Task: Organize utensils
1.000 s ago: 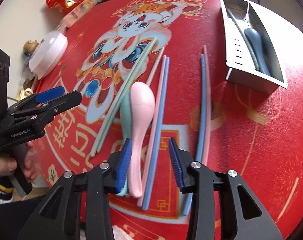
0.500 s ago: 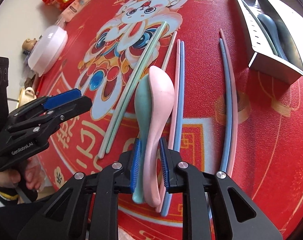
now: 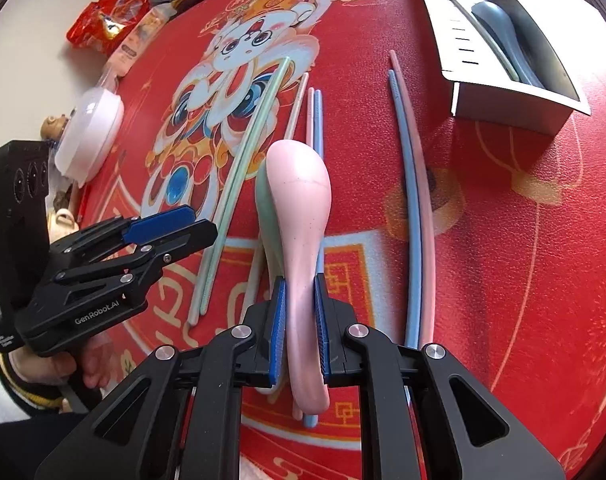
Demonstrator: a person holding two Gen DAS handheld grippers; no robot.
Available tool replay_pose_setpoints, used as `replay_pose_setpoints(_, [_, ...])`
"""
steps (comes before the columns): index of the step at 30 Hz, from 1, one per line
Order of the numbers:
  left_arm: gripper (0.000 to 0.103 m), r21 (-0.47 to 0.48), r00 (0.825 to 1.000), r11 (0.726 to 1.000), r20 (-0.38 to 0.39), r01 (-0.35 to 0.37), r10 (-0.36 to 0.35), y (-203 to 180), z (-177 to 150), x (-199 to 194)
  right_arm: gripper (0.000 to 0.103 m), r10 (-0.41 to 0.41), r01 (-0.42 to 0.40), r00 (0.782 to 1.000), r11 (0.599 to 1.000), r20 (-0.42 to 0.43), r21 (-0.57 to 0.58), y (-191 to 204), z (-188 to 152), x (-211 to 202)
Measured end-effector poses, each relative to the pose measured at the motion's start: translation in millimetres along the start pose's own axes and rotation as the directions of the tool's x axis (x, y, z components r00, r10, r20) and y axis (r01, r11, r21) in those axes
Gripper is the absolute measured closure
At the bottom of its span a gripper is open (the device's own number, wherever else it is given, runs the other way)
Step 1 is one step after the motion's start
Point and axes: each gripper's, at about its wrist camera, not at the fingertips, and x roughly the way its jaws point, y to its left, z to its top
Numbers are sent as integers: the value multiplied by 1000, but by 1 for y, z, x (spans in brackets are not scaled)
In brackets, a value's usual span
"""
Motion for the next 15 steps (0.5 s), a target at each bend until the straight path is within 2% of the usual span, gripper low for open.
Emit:
replay_pose_setpoints(4, [67, 17, 1000, 1000, 2, -9, 9, -4, 5, 4, 90, -10, 10, 1000, 999, 13, 39, -12, 2, -4])
replay_pose_setpoints(8, [79, 18, 999, 999, 12, -37, 37, -5, 11, 8, 90, -9, 8, 1000, 998, 23, 60, -20, 3, -7])
replay_pose_setpoints(15, [81, 37, 999, 998, 17, -49, 48, -7, 23, 14, 90, -7, 6, 1000, 998, 27, 65, -25, 6, -8])
